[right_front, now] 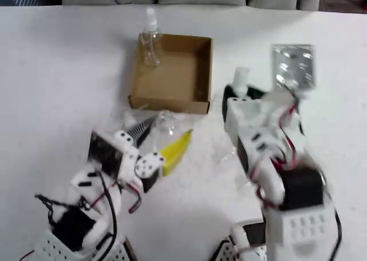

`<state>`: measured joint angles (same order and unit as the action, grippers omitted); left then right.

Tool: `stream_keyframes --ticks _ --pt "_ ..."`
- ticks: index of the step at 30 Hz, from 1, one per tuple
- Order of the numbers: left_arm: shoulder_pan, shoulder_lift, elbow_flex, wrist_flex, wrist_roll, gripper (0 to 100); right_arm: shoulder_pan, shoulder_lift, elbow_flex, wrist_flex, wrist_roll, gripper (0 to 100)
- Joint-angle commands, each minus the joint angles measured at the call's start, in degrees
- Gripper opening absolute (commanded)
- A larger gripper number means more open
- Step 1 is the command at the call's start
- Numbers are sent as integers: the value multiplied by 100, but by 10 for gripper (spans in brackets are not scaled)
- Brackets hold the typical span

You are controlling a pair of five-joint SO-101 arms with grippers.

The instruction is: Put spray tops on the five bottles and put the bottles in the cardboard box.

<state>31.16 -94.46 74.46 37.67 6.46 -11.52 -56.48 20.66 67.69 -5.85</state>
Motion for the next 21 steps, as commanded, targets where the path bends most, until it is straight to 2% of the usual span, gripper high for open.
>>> stream_keyframes --ticks 1,7,11,16,21 --pt "312 -699 360 -316 -9 23 48 -620 -26 -1015 26 16" --pt "303 -1033 888 -352 -9 23 40 -1059 -35 -2905 0 16" --pt "321 -1033 1090 -360 -9 23 -541 -1226 -26 -4048 0 16" --pt "295 -1033 1222 -369 -9 23 -1648 -1218 18 -4374 44 15" --pt "189 -1033 1222 -352 -9 23 -2167 -1244 800 -4585 9 15"
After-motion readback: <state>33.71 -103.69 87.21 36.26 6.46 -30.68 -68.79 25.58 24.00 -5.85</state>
